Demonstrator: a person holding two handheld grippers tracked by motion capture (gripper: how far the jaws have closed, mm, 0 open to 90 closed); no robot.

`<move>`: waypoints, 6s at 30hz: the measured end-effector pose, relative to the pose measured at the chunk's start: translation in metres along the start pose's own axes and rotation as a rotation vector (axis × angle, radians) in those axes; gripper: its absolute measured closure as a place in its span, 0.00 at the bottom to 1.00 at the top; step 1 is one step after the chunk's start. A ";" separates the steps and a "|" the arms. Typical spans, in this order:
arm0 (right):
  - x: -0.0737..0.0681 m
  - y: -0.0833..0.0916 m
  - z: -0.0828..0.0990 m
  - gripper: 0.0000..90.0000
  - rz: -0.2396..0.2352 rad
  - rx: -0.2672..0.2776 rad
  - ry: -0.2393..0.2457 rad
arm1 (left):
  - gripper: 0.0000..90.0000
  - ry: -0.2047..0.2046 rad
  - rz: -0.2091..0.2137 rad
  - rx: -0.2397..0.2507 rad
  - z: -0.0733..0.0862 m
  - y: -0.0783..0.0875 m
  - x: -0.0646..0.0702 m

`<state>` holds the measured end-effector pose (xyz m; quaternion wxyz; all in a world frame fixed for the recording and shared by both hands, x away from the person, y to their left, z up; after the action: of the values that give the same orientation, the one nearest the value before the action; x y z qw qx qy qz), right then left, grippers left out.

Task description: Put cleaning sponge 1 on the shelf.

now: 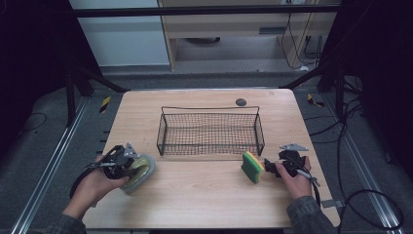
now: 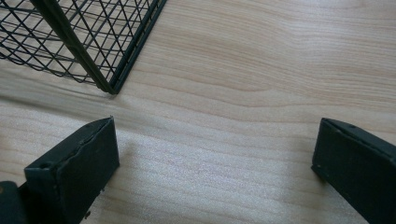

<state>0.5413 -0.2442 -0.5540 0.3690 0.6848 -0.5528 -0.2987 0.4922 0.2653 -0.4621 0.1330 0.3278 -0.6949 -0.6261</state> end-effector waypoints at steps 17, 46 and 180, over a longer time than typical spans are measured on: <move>0.000 0.000 0.000 0.01 0.000 0.000 0.000 | 0.78 -0.123 -0.159 0.115 -0.017 0.040 0.009; 0.000 0.000 0.000 0.01 -0.003 -0.002 0.001 | 0.78 -0.244 -0.326 0.221 -0.082 0.088 -0.031; 0.002 -0.001 -0.001 0.01 -0.013 0.002 0.023 | 0.78 -0.514 -0.231 0.058 -0.179 -0.003 -0.019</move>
<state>0.5429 -0.2458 -0.5542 0.3729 0.6922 -0.5443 -0.2925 0.6134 0.1371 -0.4287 -0.1295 0.2390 -0.6814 -0.6796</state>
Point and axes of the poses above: each handheld gripper's, and its own axes: y roughly backward along the jaws, z roughly out of its underside, x roughly to its right, the point moved 6 cm from there along -y, roughly forward along the jaws, and after that the axes turned 13 degrees about -x, right-handed, at the moved point
